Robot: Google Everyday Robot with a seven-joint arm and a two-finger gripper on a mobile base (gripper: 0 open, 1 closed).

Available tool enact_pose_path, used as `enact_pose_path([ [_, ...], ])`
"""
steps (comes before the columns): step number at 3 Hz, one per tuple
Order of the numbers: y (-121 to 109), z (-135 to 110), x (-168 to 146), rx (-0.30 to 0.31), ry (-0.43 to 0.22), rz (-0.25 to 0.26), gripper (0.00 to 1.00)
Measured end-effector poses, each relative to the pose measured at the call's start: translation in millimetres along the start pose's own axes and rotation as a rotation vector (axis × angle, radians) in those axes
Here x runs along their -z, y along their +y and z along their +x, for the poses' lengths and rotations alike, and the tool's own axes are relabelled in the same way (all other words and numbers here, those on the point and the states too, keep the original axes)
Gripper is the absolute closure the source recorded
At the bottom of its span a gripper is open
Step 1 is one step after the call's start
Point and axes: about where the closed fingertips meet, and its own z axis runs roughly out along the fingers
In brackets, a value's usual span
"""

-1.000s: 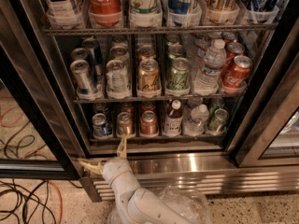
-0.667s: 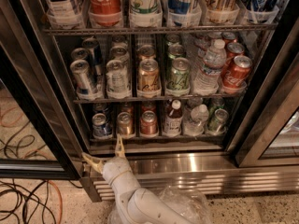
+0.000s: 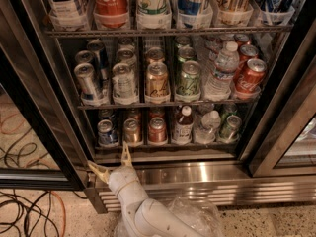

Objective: Pick pepsi can from bottom shelf of fridge

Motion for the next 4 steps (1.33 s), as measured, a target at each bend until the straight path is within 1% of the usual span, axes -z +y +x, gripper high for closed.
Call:
enact_pose_path([
  [2,1.7,-1.8,-7.5,0.005,-0.01,-0.003,0.27],
  [3,3.5,-2.0,-11.9,0.008,-0.012,-0.009,0.26],
  [4,0.6,-3.9,-30.6,0.005,-0.028,-0.006,0.23],
])
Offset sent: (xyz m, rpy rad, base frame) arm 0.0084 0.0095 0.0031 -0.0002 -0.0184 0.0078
